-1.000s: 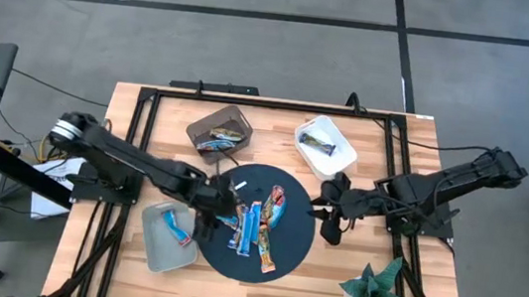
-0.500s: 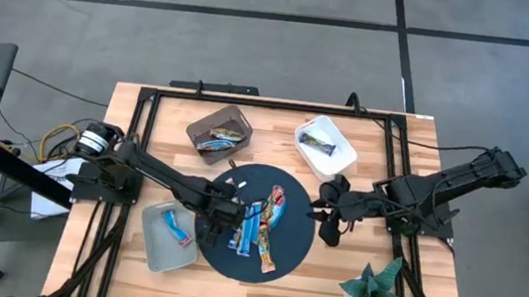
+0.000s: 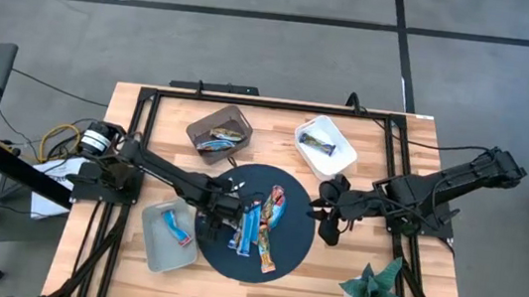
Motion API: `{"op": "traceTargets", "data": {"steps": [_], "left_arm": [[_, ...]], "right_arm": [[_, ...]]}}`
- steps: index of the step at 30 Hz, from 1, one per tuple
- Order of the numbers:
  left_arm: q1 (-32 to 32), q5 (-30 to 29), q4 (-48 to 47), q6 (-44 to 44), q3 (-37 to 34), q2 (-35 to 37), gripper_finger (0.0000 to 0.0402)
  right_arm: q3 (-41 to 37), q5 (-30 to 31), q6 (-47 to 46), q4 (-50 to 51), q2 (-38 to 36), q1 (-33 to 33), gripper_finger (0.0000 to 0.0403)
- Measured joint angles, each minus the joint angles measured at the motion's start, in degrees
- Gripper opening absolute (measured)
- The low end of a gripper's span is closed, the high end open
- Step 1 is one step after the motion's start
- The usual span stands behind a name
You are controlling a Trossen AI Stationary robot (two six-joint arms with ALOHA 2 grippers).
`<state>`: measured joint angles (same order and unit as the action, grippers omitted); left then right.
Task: Pick and place Granola Bars by type
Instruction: Put the red granola bar into the gray bin
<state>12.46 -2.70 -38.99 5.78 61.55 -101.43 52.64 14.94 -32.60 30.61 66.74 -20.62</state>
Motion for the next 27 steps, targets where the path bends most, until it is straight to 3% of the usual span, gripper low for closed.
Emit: {"op": "traceTargets", "data": {"steps": [10,20,27], "left_arm": [[-0.44,2.25,0.05,2.97,-1.55,0.00,0.0131],[-0.44,3.42,-0.27,5.36,-0.78,0.15,0.0014],[-0.44,1.41,-5.27,7.13,5.61,0.22,0.0017]], "right_arm": [[0.02,0.15,0.00,0.00,0.00,0.02,0.0129],[0.07,0.15,0.02,-0.02,0.00,0.02,0.0129],[0.07,0.15,0.91,0.17,0.00,0.13,0.0129]]}}
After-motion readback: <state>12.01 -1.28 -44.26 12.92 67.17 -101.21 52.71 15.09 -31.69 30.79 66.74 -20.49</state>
